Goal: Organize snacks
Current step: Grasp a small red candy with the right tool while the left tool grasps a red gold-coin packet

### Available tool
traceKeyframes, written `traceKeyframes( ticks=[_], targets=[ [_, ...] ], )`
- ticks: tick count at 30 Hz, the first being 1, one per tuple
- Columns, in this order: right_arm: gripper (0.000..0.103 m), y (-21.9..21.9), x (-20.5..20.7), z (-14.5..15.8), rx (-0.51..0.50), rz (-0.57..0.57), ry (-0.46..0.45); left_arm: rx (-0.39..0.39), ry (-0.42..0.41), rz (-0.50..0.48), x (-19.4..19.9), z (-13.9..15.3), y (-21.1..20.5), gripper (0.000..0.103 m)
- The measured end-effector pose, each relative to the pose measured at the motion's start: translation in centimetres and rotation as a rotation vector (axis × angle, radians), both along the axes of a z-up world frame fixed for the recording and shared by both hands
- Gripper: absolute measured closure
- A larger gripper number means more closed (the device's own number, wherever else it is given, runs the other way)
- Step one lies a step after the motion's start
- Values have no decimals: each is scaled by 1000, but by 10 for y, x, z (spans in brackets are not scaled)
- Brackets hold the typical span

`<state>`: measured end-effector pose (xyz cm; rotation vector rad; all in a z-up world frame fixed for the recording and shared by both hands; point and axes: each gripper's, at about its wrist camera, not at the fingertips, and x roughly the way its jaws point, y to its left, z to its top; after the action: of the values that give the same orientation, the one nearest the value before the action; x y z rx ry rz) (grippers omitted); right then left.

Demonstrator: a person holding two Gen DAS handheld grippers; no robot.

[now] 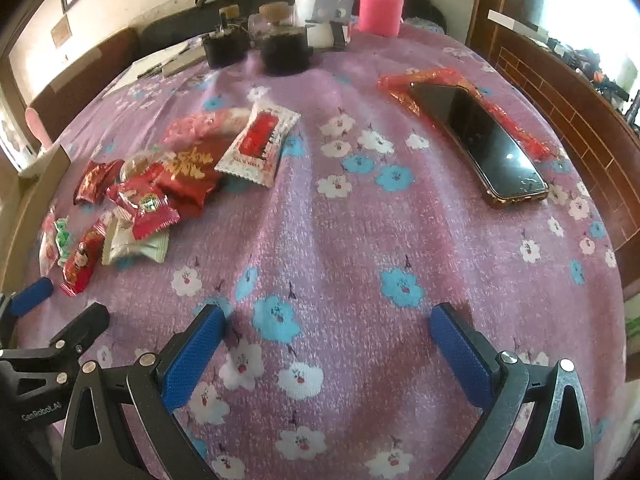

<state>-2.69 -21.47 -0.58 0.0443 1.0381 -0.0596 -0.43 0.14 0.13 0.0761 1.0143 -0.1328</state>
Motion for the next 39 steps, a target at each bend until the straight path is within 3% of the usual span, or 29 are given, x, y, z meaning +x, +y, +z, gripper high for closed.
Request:
traceKeyframes(
  ticks=[4, 7, 9, 12, 15, 17, 18, 20, 23, 26, 31, 35, 39],
  targets=[
    [0, 5, 4, -1, -8, -2, 11, -30, 24, -9, -10, 4, 5, 0],
    [1, 5, 1, -1, -21, -4, 9, -101, -38, 8, -27, 24, 23, 0],
    [11, 2, -9, 5, -29, -22, -12, -126, -128, 24, -44, 50, 41, 0],
    [12, 0, -36, 32, 16, -12, -118, -145, -250, 52, -65, 91, 77, 0],
    [8, 6, -81, 64, 63, 42, -348, -142, -372, 71, -82, 123, 113, 0],
    [1, 8, -100, 72, 197, 113, -429, -129, -425, 80, -89, 134, 131, 0],
    [2, 15, -99, 71, 239, 145, -376, -111, -425, 93, -86, 136, 140, 0],
    [7, 33, -97, 66, 220, 195, -318, -104, -400, 115, -79, 134, 150, 0],
    [12, 64, -95, 54, 163, 270, -263, -159, -281, 147, -64, 117, 158, 0],
    [28, 90, -92, 36, 170, 338, -177, -189, -219, 113, -59, 103, 146, 0],
    [39, 115, -92, 14, 149, 369, -99, -180, -199, 26, -38, 92, 106, 0],
    [78, 117, -91, 5, 151, 386, -50, -191, -134, -41, -15, 77, 76, 0],
    [82, 104, -95, 5, 151, 374, -53, -207, -75, -92, 2, 61, 52, 6]
  ],
)
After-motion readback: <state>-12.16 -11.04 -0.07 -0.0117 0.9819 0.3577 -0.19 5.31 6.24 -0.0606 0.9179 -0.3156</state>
